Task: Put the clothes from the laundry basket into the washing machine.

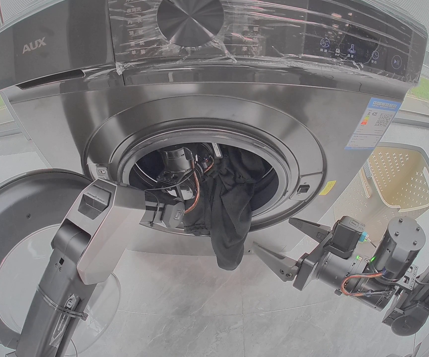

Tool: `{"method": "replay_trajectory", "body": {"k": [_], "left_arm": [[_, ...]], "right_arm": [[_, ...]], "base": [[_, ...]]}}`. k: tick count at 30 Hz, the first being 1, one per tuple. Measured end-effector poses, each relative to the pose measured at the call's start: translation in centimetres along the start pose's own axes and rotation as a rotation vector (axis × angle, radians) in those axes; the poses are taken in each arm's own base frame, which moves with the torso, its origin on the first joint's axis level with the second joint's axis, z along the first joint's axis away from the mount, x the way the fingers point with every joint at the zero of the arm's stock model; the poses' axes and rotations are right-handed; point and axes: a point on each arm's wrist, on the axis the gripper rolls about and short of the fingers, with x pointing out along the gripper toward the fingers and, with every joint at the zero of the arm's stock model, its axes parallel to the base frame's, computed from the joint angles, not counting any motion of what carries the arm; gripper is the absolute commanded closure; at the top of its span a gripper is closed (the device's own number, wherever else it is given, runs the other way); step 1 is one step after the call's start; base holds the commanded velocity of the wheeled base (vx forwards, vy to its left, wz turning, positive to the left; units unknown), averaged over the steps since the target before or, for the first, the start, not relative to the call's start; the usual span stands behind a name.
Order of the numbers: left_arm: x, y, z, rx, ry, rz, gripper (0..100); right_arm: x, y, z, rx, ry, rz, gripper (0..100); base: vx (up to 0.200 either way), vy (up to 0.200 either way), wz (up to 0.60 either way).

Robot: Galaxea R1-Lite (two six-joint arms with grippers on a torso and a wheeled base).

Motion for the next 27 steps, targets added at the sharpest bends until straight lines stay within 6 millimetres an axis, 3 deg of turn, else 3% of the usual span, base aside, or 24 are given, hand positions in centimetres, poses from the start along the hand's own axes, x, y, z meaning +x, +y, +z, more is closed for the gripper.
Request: {"method": "replay_trajectory", "body": {"k": [7,14,20,27], "left_arm": [[-0.9,-0.8,0.4,-0.040,0.089,0.032,0],[-4.7,-1.1,-0.8,-0.020,0.333,0.026,0],[-8.4,-1.6,-0.5,0.001,0.485,-0.026,0],[-9.9,-2.1,-1.2,0.030,0.535,-0.059,0]], "right_arm": [[0.0,0.0,0.0,0.001,0.001,0.000,0],[0.1,0.0,-0.1,0.002,0.005,-0.001,0],[0.1,0.0,-0.3,0.002,0.011,0.001,0],[0.2,0.1,-0.4,0.002,0.017,0.003,0]], "base": [[0.000,0.000,0.00],[0.000,0.000,0.00],[0.000,0.000,0.00],[0.000,0.000,0.00]]}}
